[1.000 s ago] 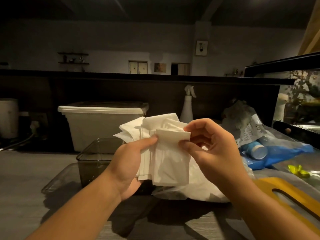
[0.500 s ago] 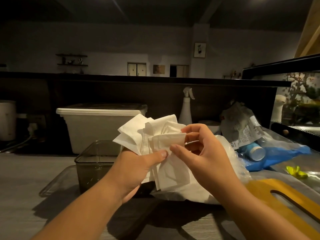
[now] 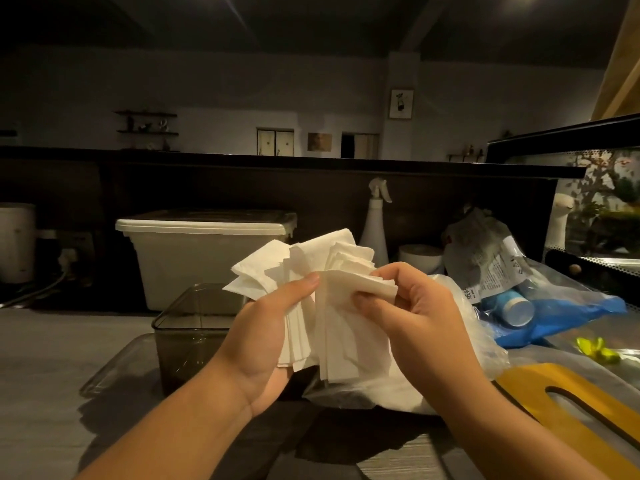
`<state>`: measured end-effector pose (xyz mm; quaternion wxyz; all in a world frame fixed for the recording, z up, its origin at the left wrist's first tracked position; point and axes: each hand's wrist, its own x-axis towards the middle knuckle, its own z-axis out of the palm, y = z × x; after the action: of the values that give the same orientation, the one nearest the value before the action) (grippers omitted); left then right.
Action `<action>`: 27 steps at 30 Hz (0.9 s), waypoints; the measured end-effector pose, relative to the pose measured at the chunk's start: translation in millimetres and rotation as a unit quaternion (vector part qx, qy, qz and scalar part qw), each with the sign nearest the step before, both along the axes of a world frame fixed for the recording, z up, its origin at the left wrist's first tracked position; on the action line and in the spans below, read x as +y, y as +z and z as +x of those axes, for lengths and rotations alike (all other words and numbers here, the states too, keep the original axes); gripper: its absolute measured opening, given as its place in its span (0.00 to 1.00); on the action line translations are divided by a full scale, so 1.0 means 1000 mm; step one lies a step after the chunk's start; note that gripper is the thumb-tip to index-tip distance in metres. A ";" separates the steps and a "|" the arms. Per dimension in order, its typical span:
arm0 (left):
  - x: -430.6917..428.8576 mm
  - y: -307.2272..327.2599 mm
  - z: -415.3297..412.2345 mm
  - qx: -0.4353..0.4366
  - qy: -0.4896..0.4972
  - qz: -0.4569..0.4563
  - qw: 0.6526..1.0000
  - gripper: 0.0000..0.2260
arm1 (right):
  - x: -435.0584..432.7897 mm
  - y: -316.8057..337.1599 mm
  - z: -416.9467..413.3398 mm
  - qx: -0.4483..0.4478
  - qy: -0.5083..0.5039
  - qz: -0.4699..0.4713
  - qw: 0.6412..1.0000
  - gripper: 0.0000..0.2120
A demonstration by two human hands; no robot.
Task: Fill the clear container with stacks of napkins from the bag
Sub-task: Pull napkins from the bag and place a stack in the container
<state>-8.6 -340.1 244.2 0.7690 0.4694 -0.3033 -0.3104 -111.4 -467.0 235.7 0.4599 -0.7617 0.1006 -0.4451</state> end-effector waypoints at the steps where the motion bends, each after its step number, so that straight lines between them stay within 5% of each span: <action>1: 0.000 0.001 0.000 0.004 0.007 -0.001 1.000 0.19 | 0.000 0.001 0.000 -0.002 0.012 0.018 1.000 0.03; 10: 0.001 -0.001 -0.003 0.006 0.047 0.021 0.999 0.14 | -0.003 0.005 -0.002 -0.039 0.029 0.143 0.989 0.03; 16: 0.001 -0.001 -0.006 -0.007 0.013 0.006 1.000 0.20 | -0.006 0.007 -0.002 -0.039 0.057 0.244 0.967 0.06; 23: -0.003 -0.005 -0.011 -0.034 0.037 0.020 0.999 0.20 | 0.000 0.001 0.000 -0.036 0.053 0.205 0.977 0.04; 27: -0.001 -0.003 -0.005 -0.038 0.048 0.034 0.998 0.19 | 0.000 0.000 0.001 -0.008 0.005 0.096 0.995 0.09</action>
<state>-13.6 -341.0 241.5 0.7546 0.5207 -0.2984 -0.2653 -110.1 -466.9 235.4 0.5337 -0.7112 0.1354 -0.4369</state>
